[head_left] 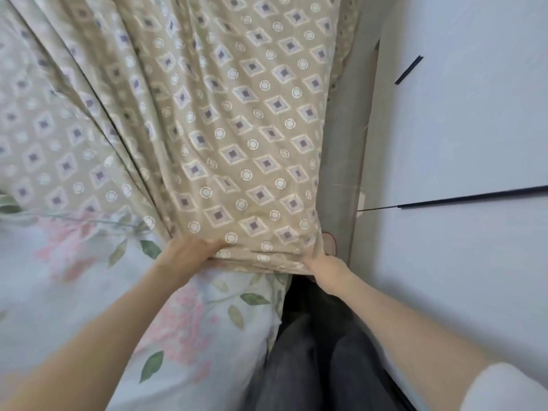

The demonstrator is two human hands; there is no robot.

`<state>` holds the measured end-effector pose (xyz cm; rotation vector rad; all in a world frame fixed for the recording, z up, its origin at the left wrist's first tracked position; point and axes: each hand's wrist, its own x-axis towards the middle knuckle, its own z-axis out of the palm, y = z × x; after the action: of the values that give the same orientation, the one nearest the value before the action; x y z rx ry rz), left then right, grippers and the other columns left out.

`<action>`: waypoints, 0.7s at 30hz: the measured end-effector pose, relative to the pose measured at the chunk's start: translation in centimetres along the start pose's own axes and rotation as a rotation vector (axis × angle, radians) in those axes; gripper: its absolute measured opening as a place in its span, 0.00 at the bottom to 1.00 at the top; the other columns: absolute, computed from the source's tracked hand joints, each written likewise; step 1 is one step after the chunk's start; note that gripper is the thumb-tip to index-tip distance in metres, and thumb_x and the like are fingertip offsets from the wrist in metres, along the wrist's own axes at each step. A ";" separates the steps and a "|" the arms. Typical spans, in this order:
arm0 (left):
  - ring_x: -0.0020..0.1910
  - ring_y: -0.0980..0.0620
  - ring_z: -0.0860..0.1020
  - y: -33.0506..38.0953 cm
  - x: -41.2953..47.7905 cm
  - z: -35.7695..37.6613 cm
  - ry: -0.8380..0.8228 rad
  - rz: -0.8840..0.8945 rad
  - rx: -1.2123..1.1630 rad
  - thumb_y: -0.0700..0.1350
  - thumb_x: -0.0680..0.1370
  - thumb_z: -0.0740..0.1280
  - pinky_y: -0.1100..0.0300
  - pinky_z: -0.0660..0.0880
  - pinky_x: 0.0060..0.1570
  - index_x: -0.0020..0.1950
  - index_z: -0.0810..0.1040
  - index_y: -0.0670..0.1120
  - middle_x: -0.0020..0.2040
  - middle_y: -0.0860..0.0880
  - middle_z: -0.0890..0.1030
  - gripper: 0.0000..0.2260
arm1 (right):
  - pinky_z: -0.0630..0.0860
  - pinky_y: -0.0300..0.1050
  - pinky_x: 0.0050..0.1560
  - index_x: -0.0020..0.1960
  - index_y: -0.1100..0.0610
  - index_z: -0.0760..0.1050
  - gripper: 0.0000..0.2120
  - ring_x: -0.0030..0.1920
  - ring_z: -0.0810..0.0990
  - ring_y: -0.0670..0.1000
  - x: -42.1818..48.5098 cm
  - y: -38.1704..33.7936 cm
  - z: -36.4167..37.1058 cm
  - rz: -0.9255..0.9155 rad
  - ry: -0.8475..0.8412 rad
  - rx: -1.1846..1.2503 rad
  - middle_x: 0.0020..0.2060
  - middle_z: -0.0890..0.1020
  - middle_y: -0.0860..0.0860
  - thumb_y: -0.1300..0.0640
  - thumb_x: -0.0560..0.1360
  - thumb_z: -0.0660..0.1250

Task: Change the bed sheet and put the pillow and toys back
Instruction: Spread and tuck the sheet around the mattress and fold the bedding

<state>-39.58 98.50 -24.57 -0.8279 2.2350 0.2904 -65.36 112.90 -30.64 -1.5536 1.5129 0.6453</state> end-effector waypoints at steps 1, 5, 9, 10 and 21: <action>0.46 0.52 0.79 -0.3 0.2 0.1 -0.019 -0.007 -0.030 0.52 0.80 0.62 0.58 0.77 0.42 0.74 0.53 0.60 0.44 0.54 0.75 0.26 | 0.72 0.48 0.54 0.73 0.55 0.61 0.22 0.60 0.74 0.60 0.3 -0.2 0.4 -0.008 -0.029 0.032 0.64 0.72 0.60 0.59 0.79 0.56; 0.54 0.52 0.78 -0.7 0.7 -0.3 -0.149 -0.027 -0.063 0.65 0.73 0.64 0.62 0.70 0.45 0.73 0.56 0.61 0.55 0.55 0.77 0.32 | 0.72 0.47 0.55 0.76 0.48 0.55 0.29 0.62 0.74 0.60 1.2 -0.4 1.0 -0.058 -0.114 0.008 0.67 0.70 0.58 0.61 0.79 0.57; 0.58 0.51 0.77 0.2 1.9 -1.4 -0.175 -0.010 -0.052 0.48 0.80 0.61 0.60 0.72 0.50 0.70 0.65 0.56 0.61 0.54 0.74 0.19 | 0.72 0.46 0.52 0.76 0.46 0.56 0.28 0.63 0.74 0.58 1.7 0.2 0.5 -0.010 -0.168 0.045 0.68 0.70 0.56 0.61 0.79 0.57; 0.60 0.50 0.76 0.2 2.2 -1.8 -0.202 0.007 -0.030 0.47 0.80 0.60 0.59 0.73 0.53 0.71 0.64 0.55 0.64 0.53 0.73 0.19 | 0.72 0.47 0.51 0.75 0.46 0.58 0.26 0.61 0.75 0.58 1.7 0.5 0.2 0.024 -0.161 0.043 0.65 0.73 0.56 0.61 0.79 0.57; 0.55 0.45 0.77 -3.3 7.6 -8.8 0.027 -0.108 -0.362 0.46 0.80 0.61 0.56 0.70 0.47 0.60 0.77 0.52 0.55 0.48 0.79 0.10 | 0.70 0.45 0.37 0.48 0.54 0.70 0.12 0.42 0.76 0.56 1.7 5.7 -5.2 0.238 0.334 0.373 0.44 0.79 0.53 0.69 0.71 0.60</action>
<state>-46.41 88.55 -23.49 -1.1427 2.1842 0.6475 -71.68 108.12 -30.65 -1.2450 1.9610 0.2135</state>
